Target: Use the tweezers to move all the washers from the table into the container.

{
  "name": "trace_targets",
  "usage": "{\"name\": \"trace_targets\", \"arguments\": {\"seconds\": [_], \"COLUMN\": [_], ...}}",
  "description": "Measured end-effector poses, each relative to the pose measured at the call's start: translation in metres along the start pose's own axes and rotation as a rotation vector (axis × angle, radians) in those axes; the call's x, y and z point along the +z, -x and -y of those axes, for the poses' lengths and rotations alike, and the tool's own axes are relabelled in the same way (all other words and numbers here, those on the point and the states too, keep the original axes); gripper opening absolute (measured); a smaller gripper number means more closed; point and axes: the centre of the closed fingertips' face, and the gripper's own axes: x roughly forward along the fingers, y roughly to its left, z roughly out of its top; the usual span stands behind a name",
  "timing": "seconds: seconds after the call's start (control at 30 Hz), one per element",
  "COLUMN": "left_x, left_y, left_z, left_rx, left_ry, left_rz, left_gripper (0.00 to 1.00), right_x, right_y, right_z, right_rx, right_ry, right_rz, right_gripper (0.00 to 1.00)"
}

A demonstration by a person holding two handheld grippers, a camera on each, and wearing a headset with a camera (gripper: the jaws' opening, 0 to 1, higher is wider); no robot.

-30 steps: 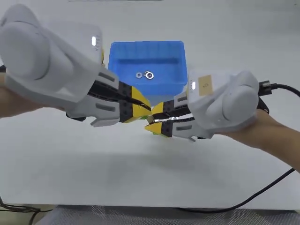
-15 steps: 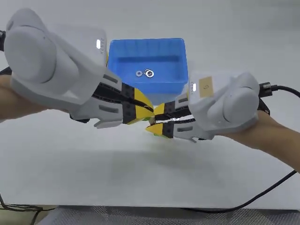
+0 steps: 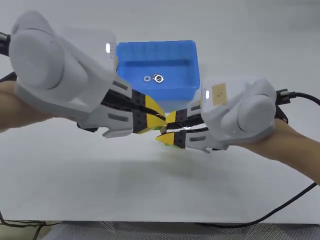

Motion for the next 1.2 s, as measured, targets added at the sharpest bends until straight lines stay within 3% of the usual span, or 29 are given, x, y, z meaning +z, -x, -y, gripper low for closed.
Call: {"name": "trace_targets", "arguments": {"seconds": [0.57, 0.77, 1.2], "left_x": [0.003, 0.011, 0.024], "left_y": [0.003, 0.013, 0.04], "left_z": [-0.001, -0.004, -0.007], "left_rx": [-0.004, 0.021, 0.075], "left_ry": [0.04, 0.043, -0.013], "left_rz": [0.032, 0.06, 0.063], "left_gripper": [0.06, 0.06, 0.06], "right_x": [0.003, 0.015, 0.042], "right_y": [0.003, 0.009, 0.017], "right_z": [-0.002, 0.003, 0.009], "right_rx": [0.007, -0.009, -0.045], "right_ry": [0.001, 0.02, 0.082], "right_rz": [-0.02, -0.013, -0.008], "right_gripper": [0.1, 0.1, 0.1]}}
